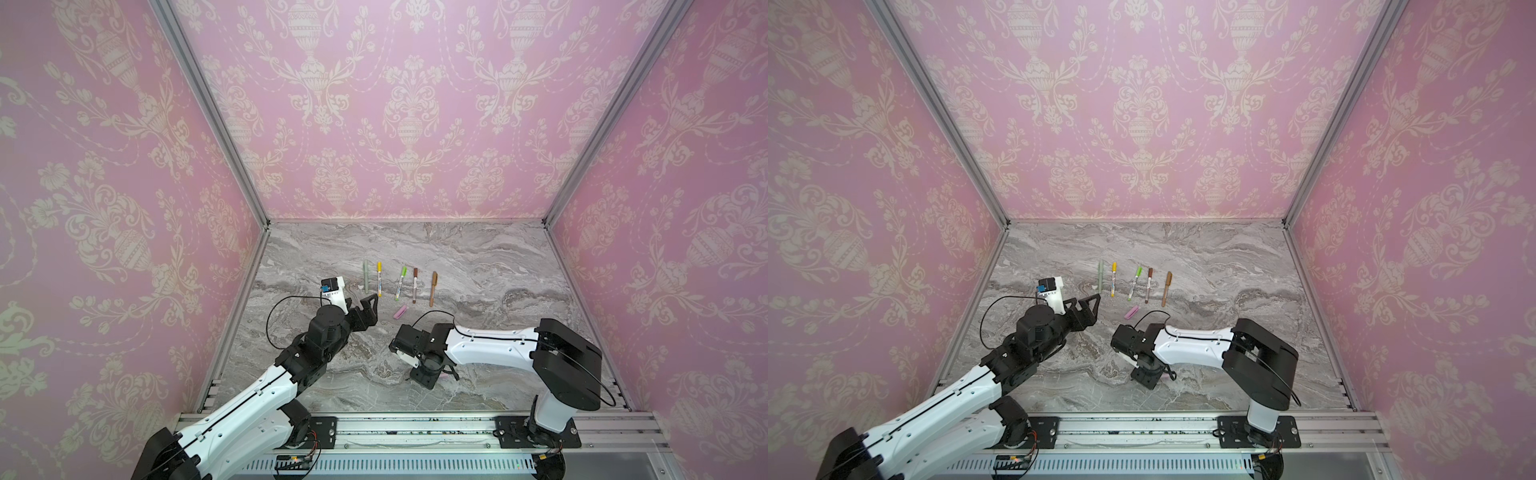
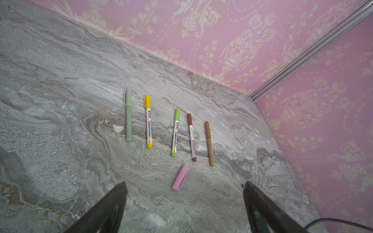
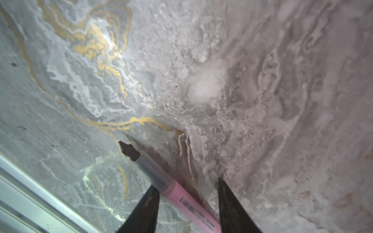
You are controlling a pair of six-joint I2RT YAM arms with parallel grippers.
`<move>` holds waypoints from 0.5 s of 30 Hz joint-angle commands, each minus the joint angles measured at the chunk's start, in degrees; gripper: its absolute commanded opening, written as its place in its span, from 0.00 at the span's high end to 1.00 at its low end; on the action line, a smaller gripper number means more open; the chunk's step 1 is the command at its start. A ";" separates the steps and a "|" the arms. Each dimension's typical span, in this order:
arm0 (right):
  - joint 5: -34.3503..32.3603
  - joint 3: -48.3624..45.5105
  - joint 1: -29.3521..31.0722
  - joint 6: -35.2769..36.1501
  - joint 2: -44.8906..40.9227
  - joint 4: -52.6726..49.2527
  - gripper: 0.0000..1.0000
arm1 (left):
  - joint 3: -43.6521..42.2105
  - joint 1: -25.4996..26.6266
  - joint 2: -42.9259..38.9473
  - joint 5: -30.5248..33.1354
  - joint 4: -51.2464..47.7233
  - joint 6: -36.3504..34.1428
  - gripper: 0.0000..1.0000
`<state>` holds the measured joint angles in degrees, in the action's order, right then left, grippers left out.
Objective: Insert the pens into the pen caps
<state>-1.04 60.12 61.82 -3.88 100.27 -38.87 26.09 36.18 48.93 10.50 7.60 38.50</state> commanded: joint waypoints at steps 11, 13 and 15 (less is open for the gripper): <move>-1.94 1.06 -0.88 -1.77 -0.29 2.60 0.90 | 0.12 -0.41 -0.42 -1.15 -0.58 -1.65 0.08; -0.12 0.58 -3.10 -3.60 -3.77 4.51 0.91 | 0.96 -0.41 -0.07 -3.45 -0.07 -3.32 0.08; 2.49 -0.57 -6.11 -6.42 -8.33 7.39 0.91 | 1.88 -0.33 0.32 -6.49 0.57 -5.35 0.09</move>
<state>-0.49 60.60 59.16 -6.17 98.32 -35.48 26.11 36.14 48.86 8.38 7.62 36.95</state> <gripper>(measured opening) 0.129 0.911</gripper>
